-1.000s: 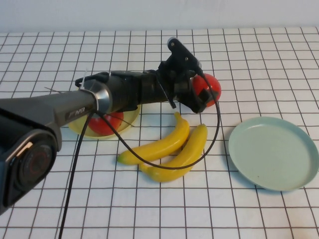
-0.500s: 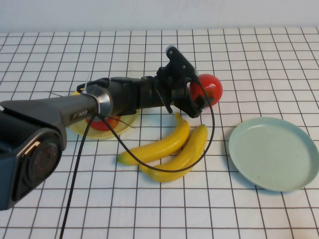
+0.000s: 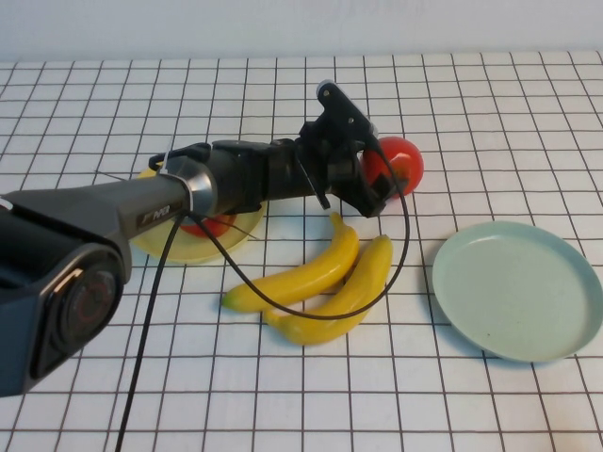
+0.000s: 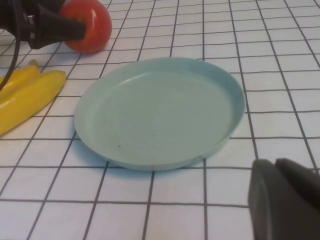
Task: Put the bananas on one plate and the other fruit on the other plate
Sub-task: Put one type of fruit in the left plate
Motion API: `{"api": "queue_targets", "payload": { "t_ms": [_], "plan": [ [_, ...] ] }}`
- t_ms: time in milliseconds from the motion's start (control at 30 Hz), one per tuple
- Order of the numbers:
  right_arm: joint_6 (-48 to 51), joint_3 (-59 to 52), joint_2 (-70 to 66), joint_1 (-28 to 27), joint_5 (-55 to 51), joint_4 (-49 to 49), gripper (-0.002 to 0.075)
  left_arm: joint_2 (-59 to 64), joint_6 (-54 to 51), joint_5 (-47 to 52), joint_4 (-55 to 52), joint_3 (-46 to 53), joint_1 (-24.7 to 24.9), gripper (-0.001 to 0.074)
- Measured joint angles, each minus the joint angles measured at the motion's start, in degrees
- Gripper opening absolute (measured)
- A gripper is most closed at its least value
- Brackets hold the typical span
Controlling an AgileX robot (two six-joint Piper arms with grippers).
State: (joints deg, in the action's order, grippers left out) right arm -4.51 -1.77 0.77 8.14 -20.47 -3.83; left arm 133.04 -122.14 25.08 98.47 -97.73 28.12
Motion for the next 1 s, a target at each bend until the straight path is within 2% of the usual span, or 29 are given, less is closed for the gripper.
{"api": "queue_targets", "payload": {
  "t_ms": [233, 400, 500, 867, 1000],
  "plan": [
    [0.0, 0.0, 0.0, 0.0, 0.0, 0.0, -0.0017, 0.1, 2.2, 0.0, -0.2, -1.0, 0.0, 0.0654],
    [0.0, 0.0, 0.0, 0.0, 0.0, 0.0, -0.0017, 0.1, 3.1, 0.2, -0.3, -1.1, 0.0, 0.0535],
    [0.0, 0.0, 0.0, 0.0, 0.0, 0.0, -0.0017, -0.1, 3.5, 0.3, -0.4, -1.1, 0.0, 0.0503],
    [0.0, 0.0, 0.0, 0.0, 0.0, 0.0, -0.0017, -3.3, 4.2, 0.3, -1.2, -1.1, 0.0, 0.0495],
    [0.0, 0.0, 0.0, 0.0, 0.0, 0.0, -0.0017, -6.4, 6.5, -0.4, -6.9, -1.1, 0.0, 0.0494]
  ]
}}
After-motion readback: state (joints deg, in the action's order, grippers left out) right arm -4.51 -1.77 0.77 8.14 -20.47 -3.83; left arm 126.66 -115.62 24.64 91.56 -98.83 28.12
